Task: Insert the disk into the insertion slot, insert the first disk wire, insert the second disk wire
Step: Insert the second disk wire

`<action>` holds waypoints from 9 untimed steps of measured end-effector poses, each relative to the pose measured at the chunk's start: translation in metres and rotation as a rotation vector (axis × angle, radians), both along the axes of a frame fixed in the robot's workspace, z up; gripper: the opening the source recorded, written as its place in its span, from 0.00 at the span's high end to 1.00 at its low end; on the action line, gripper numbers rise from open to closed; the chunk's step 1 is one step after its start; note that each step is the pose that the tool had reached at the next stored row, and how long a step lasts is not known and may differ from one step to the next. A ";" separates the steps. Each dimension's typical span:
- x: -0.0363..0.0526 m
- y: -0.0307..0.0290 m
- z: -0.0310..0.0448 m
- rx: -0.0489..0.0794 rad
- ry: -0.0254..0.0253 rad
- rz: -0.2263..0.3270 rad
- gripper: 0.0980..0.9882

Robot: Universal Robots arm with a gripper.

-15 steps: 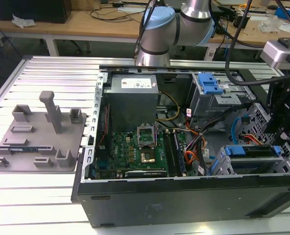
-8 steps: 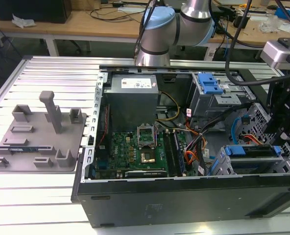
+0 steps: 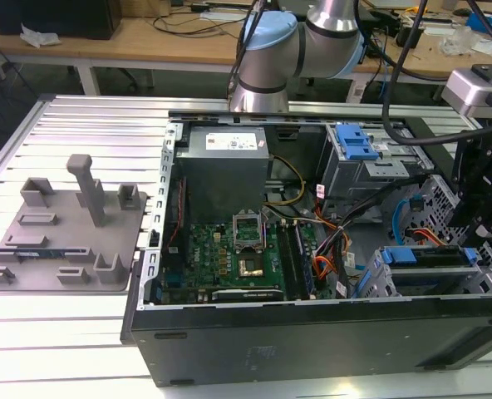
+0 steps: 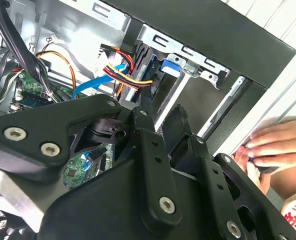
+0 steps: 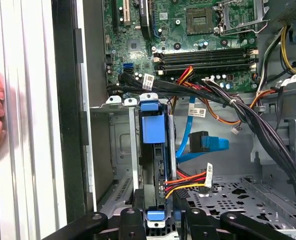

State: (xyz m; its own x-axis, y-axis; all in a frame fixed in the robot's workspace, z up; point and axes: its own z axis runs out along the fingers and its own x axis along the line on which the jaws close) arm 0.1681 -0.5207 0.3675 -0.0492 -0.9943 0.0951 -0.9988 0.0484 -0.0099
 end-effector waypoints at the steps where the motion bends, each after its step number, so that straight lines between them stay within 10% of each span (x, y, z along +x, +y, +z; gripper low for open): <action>1: 0.0000 0.0000 0.0000 0.000 0.0000 0.000 0.70; 4: 0.0001 0.0058 0.0001 -0.009 0.0000 0.000 0.70; 9: -0.0004 0.0246 0.0045 -0.087 0.0010 0.000 0.70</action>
State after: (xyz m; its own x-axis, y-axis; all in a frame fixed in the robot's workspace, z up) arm 0.1677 -0.4960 0.3720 -0.0490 -0.9822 0.1815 -0.9988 0.0474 -0.0131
